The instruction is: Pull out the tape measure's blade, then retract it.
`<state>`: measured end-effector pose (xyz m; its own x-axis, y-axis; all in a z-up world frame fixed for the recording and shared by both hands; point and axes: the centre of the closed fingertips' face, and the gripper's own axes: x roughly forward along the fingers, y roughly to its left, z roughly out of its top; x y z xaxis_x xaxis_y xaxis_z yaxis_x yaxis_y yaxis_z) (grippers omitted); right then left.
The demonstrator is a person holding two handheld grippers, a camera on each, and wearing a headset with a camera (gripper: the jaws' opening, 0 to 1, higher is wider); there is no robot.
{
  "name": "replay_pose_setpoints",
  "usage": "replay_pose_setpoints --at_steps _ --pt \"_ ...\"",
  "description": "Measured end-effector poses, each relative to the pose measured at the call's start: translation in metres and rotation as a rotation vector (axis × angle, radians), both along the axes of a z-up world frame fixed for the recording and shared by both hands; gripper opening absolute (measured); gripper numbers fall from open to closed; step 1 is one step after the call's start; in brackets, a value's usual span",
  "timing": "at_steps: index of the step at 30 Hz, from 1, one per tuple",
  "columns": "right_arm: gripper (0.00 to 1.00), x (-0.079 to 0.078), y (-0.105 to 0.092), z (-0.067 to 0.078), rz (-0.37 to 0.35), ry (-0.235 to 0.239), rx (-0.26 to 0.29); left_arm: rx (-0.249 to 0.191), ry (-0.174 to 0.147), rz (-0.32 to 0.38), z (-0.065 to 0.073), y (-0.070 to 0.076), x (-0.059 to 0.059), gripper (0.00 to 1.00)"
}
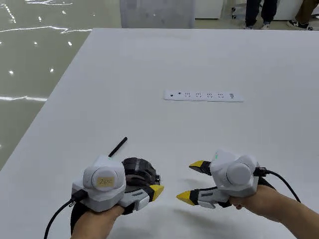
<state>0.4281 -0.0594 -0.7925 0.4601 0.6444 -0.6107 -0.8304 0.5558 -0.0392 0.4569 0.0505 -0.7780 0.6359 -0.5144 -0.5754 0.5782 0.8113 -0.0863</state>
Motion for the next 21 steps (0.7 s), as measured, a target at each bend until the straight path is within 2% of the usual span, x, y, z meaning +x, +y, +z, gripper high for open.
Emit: replay_pose_setpoints --at_steps 1,4,8,12,15,21 --pt "0.55 -0.003 -0.005 0.003 -0.034 0.003 0.004 -0.007 -0.004 -0.013 0.003 0.002 -0.001 0.8" --pt "0.58 -0.011 -0.011 0.009 -0.066 -0.004 0.027 -0.026 -0.021 -0.059 0.01 0.002 -0.008 0.84" --pt "0.64 -0.012 -0.011 0.01 -0.069 -0.003 0.029 -0.024 -0.024 -0.068 0.011 0.002 -0.009 0.88" --pt "0.68 -0.03 -0.031 0.018 -0.164 -0.005 0.053 -0.024 -0.03 -0.142 0.015 0.011 -0.021 0.9" --pt "0.71 -0.039 -0.038 0.021 -0.194 -0.001 0.067 -0.014 -0.039 -0.175 0.017 0.015 -0.026 0.93" --pt "0.78 -0.045 -0.044 0.023 -0.213 -0.003 0.076 -0.026 -0.036 -0.177 0.02 0.018 -0.029 0.98"
